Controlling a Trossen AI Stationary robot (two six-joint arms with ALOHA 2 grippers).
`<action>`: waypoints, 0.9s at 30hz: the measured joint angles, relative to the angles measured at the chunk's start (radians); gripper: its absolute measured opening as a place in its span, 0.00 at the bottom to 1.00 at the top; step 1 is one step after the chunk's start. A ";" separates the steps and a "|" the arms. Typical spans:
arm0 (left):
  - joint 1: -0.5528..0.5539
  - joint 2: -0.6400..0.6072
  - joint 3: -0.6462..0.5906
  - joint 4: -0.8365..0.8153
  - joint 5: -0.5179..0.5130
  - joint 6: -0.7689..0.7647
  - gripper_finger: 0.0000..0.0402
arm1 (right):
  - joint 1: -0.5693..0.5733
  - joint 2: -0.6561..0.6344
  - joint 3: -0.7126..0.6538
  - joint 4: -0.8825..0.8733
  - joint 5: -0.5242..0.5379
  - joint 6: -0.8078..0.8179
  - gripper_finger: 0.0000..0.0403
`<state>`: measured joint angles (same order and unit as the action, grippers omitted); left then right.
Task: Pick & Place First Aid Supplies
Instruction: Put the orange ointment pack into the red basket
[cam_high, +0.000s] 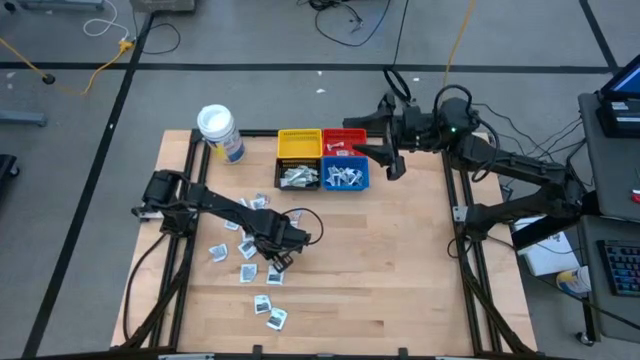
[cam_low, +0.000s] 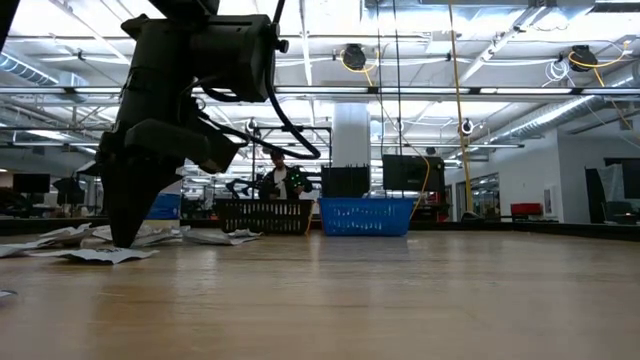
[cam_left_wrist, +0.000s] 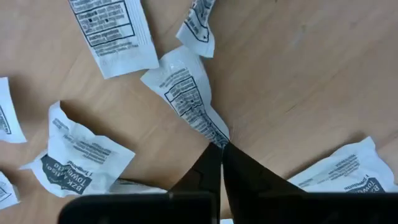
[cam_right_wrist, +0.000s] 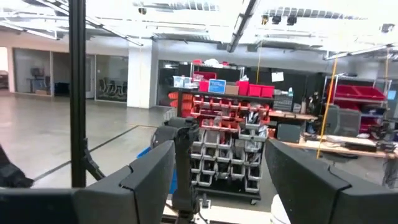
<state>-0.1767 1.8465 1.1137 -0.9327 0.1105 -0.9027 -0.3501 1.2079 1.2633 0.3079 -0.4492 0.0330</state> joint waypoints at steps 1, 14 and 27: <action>0.002 0.000 0.000 -0.003 0.000 -0.001 0.02 | 0.000 0.000 0.000 -0.004 0.000 0.015 0.61; 0.011 -0.443 0.001 -0.008 -0.167 0.093 0.00 | -0.009 0.001 0.000 -0.066 0.002 0.116 0.61; 0.045 -0.787 0.002 0.432 -0.505 0.530 0.00 | -0.009 0.010 0.000 -0.064 0.007 0.277 0.61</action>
<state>-0.1322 1.0599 1.1152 -0.5007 -0.3943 -0.3729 -0.3595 1.2177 1.2633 0.2437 -0.4421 0.3102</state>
